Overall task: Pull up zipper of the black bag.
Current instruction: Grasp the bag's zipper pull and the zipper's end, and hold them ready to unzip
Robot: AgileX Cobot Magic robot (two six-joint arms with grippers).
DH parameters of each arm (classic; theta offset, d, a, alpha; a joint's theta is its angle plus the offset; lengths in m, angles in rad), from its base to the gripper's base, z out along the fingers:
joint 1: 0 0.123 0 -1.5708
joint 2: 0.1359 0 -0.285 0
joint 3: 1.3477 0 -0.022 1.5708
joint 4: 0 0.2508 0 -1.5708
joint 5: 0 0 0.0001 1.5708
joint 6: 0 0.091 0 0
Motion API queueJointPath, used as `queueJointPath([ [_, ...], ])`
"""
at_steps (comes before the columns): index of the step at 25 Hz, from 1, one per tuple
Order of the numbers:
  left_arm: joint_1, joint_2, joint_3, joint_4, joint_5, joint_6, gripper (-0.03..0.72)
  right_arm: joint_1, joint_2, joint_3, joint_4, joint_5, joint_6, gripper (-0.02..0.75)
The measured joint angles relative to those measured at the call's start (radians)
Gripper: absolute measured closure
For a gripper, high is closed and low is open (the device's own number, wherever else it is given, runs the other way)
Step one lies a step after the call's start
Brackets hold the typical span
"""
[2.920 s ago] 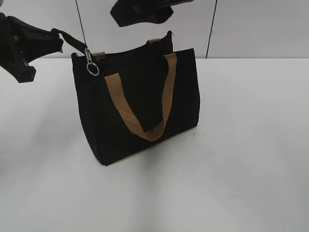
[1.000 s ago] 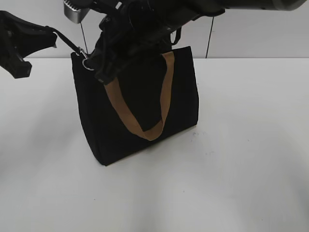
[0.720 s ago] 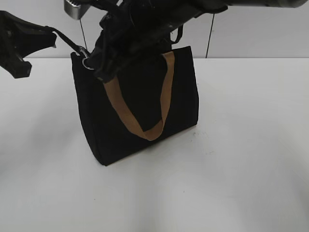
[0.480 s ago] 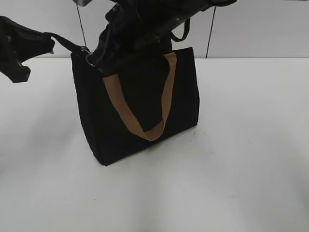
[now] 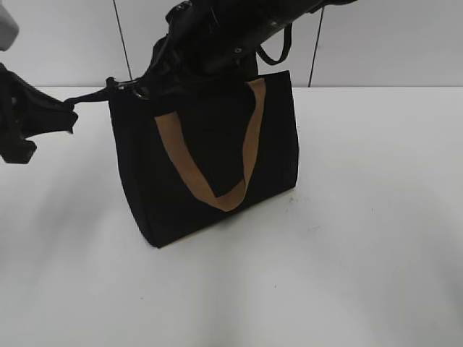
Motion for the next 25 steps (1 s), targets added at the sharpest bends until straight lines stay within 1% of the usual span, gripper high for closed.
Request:
queueJointPath([
  [4, 0.0, 0.028, 0.0, 0.165, 0.031, -0.143, 0.655, 0.0, 0.0, 0.0, 0.016, 0.006, 0.006, 0.738],
  [6, 0.0, 0.044, 0.0, 0.2, 0.037, -0.175, 0.655, 0.0, 0.0, 0.0, 0.018, 0.006, 0.007, 0.738],
  [13, 0.0, 0.054, 0.0, 0.215, 0.035, -0.191, 0.655, -0.008, -0.002, 0.0, 0.031, 0.006, 0.022, 0.738],
  [19, 0.0, 0.054, 0.0, 0.217, 0.033, -0.192, 0.655, -0.072, -0.004, 0.0, 0.145, 0.015, 0.092, 0.738],
  [25, 0.0, 0.054, -0.001, 0.216, 0.032, -0.192, 0.655, -0.123, -0.004, 0.0, 0.166, 0.043, 0.101, 0.738],
])
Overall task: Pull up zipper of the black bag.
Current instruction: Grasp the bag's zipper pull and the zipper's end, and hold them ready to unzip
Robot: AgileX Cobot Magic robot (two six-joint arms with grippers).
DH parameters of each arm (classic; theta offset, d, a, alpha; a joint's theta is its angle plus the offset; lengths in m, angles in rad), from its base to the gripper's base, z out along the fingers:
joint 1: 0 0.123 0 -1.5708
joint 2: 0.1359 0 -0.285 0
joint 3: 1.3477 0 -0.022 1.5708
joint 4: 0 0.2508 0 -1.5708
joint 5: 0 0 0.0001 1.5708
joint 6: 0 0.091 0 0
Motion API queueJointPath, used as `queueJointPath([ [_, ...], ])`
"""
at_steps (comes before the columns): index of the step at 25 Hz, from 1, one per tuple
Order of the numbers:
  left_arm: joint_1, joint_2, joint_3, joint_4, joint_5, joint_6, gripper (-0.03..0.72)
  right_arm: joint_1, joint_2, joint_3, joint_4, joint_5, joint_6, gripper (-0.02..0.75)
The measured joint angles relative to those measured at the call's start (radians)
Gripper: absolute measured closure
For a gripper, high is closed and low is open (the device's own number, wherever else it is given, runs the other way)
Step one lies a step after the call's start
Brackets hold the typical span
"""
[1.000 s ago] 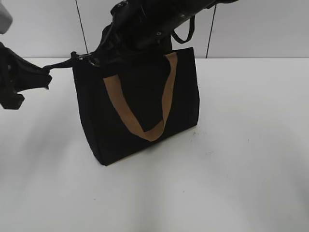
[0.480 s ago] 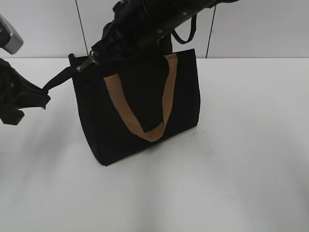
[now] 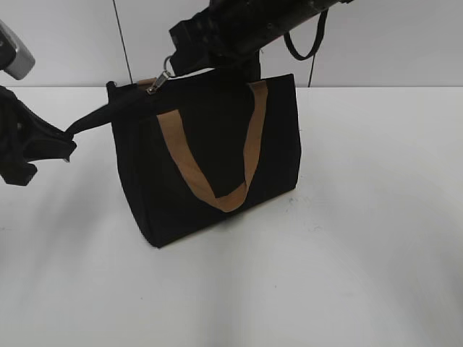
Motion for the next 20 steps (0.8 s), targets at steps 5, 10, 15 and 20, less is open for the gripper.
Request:
queueJointPath([
  [5, -0.003, 0.0, 0.0, 0.007, 0.0, 0.0, 0.655, -0.065, 0.0, 0.0, -0.031, 0.011, 0.0, 0.738],
  [10, -0.003, 0.0, 0.0, 0.01, 0.0, 0.0, 0.655, -0.142, 0.0, 0.0, -0.061, 0.011, 0.001, 0.738],
  [15, -0.003, 0.0, 0.0, 0.015, 0.0, 0.0, 0.655, -0.22, -0.001, 0.0, -0.07, 0.011, 0.001, 0.738],
  [20, -0.004, 0.0, 0.0, 0.006, -0.001, 0.0, 0.655, -0.263, -0.001, 0.0, -0.077, 0.038, 0.001, 0.738],
])
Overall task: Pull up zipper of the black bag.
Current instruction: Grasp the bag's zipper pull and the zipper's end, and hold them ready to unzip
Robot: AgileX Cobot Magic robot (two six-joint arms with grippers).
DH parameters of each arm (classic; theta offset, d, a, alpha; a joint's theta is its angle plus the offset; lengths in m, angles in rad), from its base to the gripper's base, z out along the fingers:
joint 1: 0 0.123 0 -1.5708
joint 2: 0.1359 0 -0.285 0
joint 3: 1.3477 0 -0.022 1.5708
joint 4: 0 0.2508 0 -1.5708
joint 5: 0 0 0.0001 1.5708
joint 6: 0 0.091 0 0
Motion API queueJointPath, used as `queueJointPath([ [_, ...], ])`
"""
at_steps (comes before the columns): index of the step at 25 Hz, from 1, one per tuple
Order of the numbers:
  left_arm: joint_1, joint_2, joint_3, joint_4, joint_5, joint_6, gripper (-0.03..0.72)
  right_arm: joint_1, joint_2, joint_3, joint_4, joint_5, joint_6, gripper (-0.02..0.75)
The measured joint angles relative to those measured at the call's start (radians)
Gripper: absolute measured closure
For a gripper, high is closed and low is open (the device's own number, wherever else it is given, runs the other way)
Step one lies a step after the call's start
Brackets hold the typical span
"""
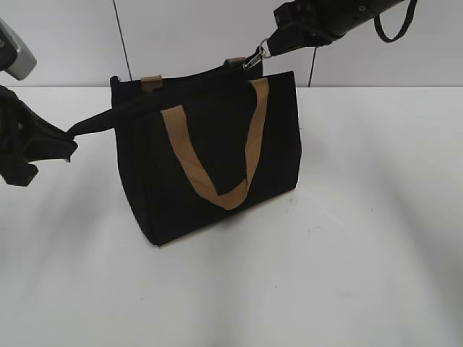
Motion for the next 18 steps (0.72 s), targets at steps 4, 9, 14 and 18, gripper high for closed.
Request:
queueJointPath([
  [4, -0.001, 0.0, 0.0, 0.0, 0.0, 0.0, 0.655, -0.006, 0.0, 0.0, 0.004, 0.009, 0.0, 0.738],
  [9, 0.0, 0.0, 0.0, -0.01, 0.0, 0.0, 0.649, -0.01, -0.001, 0.0, -0.003, 0.007, -0.039, 0.663],
  [14, 0.003, 0.0, 0.001, -0.09, 0.003, -0.015, 0.391, -0.029, -0.008, -0.002, -0.019, 0.032, -0.057, 0.321],
  [18, 0.003, 0.0, -0.004, -0.124, 0.005, -0.066, 0.157, -0.029, -0.045, -0.002, -0.028, 0.115, -0.081, 0.267],
])
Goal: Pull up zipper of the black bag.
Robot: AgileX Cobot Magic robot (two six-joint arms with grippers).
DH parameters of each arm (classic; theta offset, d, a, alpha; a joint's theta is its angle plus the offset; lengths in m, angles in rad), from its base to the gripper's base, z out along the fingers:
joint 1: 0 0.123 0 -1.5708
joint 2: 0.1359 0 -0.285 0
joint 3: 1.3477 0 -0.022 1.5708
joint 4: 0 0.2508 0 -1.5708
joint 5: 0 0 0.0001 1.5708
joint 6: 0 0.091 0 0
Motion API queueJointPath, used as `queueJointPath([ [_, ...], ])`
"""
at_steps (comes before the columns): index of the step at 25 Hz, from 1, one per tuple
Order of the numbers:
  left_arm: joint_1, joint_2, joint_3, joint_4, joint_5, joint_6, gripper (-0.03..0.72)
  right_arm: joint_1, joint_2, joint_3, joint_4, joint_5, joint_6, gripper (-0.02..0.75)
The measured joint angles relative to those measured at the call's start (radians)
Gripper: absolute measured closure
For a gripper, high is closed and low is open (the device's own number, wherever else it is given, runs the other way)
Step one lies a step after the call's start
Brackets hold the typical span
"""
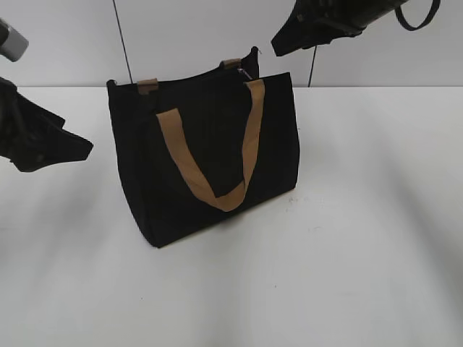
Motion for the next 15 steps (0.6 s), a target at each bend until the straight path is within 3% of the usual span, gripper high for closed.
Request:
queueJointPath([
  [6, 0.0, -0.001, -0.01, -0.077, 0.04, -0.012, 0.117, 0.0, -0.058, 0.0, -0.013, 0.151, -0.21, 0.261],
  [9, 0.0, -0.003, -0.032, -0.044, 0.077, -0.043, 0.131, 0.0, -0.076, -0.001, -0.082, 0.211, -0.247, 0.261],
  [11, 0.0, -0.003, -0.069, 0.057, 0.086, -0.155, 0.165, 0.0, -0.081, -0.005, -0.157, 0.254, -0.232, 0.26],
  [15, 0.0, -0.003, -0.167, 0.41, 0.133, -0.522, 0.216, 0.0, -0.081, -0.021, -0.401, 0.345, -0.103, 0.26],
])
